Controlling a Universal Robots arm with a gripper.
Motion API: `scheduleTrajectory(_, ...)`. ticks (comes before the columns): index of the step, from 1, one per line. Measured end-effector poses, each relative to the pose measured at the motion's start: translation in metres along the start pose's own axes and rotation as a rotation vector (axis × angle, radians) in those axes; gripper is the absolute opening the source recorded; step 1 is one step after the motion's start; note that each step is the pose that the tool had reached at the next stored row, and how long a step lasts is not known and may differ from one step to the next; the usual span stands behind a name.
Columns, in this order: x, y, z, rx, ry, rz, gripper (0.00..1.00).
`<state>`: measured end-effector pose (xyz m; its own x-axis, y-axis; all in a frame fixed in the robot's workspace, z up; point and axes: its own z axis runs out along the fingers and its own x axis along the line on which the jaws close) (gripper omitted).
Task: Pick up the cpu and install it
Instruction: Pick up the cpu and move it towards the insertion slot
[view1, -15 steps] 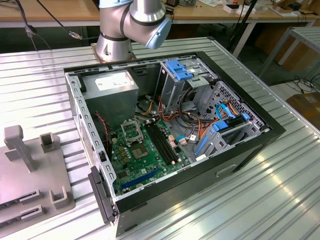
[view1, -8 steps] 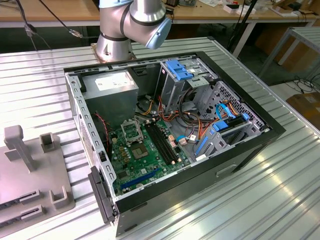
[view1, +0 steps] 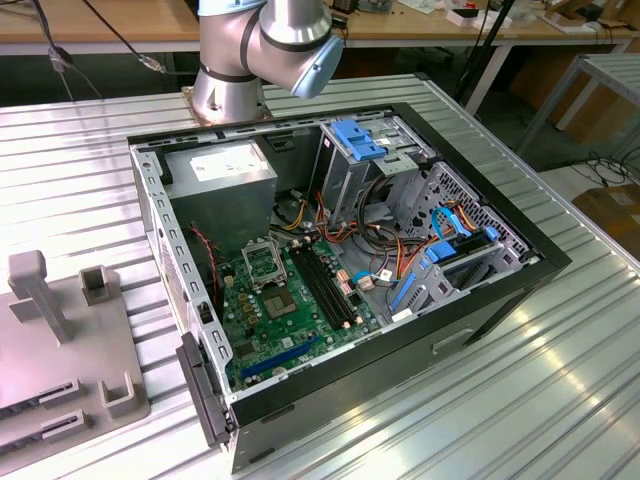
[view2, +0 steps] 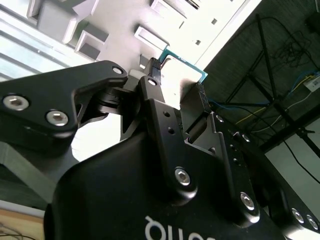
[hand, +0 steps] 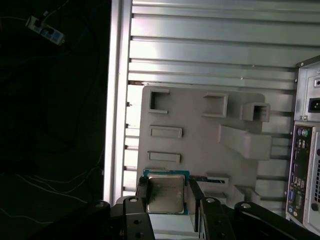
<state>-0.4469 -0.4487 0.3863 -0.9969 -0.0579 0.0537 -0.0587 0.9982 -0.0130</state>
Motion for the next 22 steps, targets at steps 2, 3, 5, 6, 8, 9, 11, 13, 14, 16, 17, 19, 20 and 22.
scheduleTrajectory(2,0.0000,0.0000,-0.0012,0.0000,0.0004,0.000,0.41)
scheduleTrajectory(3,0.0000,0.0000,-0.0015,-0.0001,0.0006,0.000,0.41)
scheduleTrajectory(5,-0.0001,0.0000,-0.0027,0.0000,0.0013,0.000,0.41)
scheduleTrajectory(6,-0.0001,-0.0001,-0.0033,0.0000,0.0016,0.000,0.41)
scheduleTrajectory(8,-0.0001,-0.0001,-0.0044,-0.0001,0.0020,0.000,0.41)
scheduleTrajectory(9,-0.0001,-0.0001,-0.0049,-0.0001,0.0023,0.000,0.41)
scheduleTrajectory(11,0.0000,-0.0001,-0.0068,-0.0001,0.0030,0.000,0.41)
scheduleTrajectory(13,0.0000,-0.0001,-0.0079,-0.0002,0.0035,0.000,0.41)
scheduleTrajectory(14,0.0000,-0.0002,-0.0087,-0.0002,0.0038,0.000,0.41)
scheduleTrajectory(16,0.0000,-0.0001,-0.0101,-0.0003,0.0045,0.000,0.41)
scheduleTrajectory(17,-0.0001,-0.0002,-0.0104,-0.0003,0.0048,0.000,0.41)
scheduleTrajectory(19,-0.0006,-0.0002,-0.0109,-0.0003,0.0058,0.000,0.41)
scheduleTrajectory(20,-0.0012,-0.0002,-0.0109,-0.0004,0.0066,0.000,0.41)
scheduleTrajectory(22,-0.0021,-0.0003,-0.0110,-0.0004,0.0076,0.000,0.41)
